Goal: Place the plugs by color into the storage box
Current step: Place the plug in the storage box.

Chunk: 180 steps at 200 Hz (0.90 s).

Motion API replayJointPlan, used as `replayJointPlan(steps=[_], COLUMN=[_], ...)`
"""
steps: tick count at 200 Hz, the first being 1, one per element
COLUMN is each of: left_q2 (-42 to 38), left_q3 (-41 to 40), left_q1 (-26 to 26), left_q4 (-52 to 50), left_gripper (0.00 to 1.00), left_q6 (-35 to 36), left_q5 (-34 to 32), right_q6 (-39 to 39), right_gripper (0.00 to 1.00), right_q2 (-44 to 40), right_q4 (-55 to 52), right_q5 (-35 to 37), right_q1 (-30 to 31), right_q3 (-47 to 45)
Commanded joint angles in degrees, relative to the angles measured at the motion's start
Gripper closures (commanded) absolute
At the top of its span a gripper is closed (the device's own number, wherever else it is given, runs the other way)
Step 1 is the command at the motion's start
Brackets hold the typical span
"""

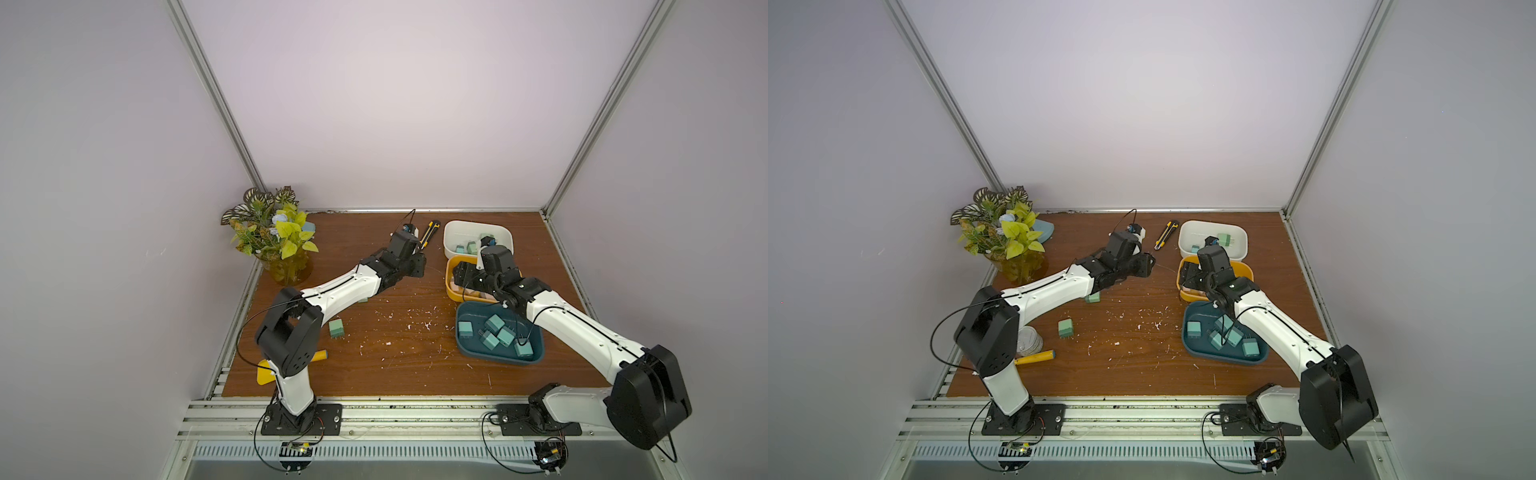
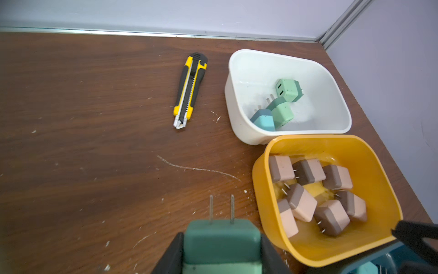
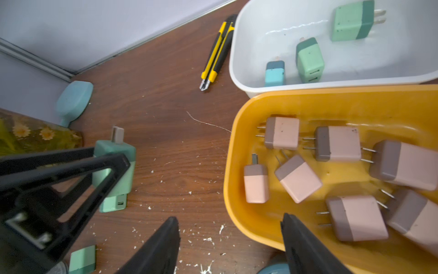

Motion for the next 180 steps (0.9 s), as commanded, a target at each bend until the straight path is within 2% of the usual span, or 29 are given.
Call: replayJointPlan(steps=[1, 77, 124, 163, 180], left_q2=[4.8, 24.6, 34.7, 40.3, 40.4], left_q3=[8.5, 34.2, 44.6, 51.3, 51.3], left_q1=[-1.0, -2.3, -2.5, -2.7, -2.8], left_q4=[-2.6, -6.5, 0.2, 1.5, 1.9], left_gripper=[0.69, 0.69, 0.69, 0.5, 0.48], left_q6=[2.4, 4.2, 2.5, 1.2, 1.2], left_q5=[1.7, 3.2, 4.9, 5.1, 5.0], right_q6=[-2.1, -4.7, -6.3, -7.0, -7.1], right_gripper=[0.26, 0.27, 0.28, 0.28, 0.28], right_q2=[-0.1, 4.6, 7.5, 8.2, 8.2], right_q4=[2.5, 5.9, 6.4, 5.3, 5.5], right_q5=[-2.9, -8.1, -8.8, -9.6, -9.8], right_q1=[-2.4, -11.7, -13.2, -14.2, -14.3], right_q3=[0.3, 1.7, 2.7, 3.1, 2.8])
